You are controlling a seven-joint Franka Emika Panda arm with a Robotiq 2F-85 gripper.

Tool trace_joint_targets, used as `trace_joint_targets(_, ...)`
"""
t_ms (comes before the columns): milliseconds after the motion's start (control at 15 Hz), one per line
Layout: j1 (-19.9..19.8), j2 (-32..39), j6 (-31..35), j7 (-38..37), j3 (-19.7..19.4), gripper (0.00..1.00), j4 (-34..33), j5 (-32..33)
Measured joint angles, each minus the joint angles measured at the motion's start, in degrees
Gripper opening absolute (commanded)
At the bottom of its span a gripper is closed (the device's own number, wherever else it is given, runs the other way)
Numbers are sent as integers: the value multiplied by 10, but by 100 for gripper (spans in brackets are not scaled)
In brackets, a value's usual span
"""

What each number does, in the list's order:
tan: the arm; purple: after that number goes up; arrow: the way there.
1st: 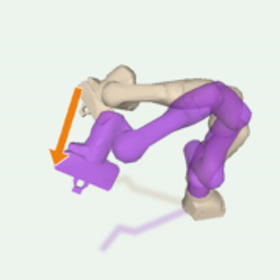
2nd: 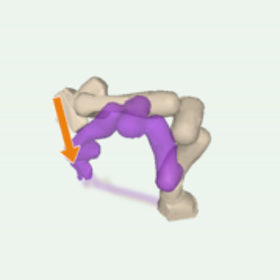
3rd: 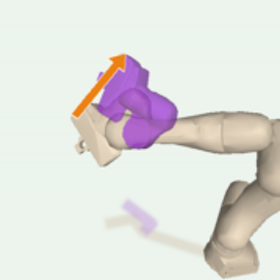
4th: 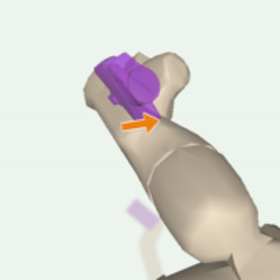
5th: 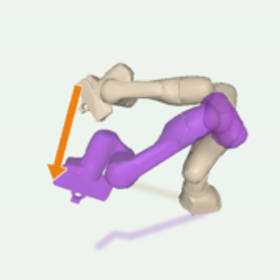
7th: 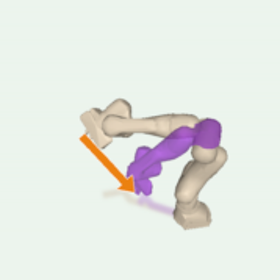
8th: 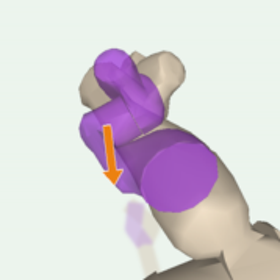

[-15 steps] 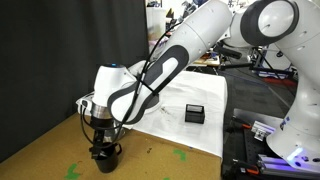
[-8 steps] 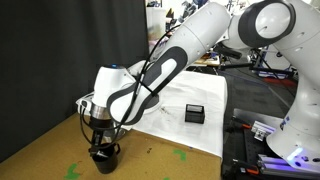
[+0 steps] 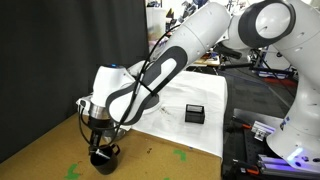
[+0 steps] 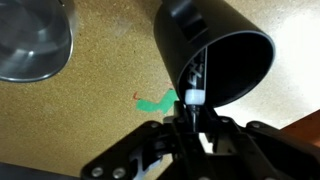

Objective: Pick up the marker from the black cup and put it on the table, then move the silver bowl backward

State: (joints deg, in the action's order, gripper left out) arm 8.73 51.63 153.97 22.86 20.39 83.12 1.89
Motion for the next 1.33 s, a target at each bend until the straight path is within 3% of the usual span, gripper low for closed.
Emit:
trace_joint_targets(400, 0, -7, 8, 0, 1, 5, -1, 0)
trace_joint_targets(1000, 1, -74, 11, -9, 0, 5, 21, 1)
trace_joint_targets(1333, 21, -147, -4, -89, -53, 5, 83, 14)
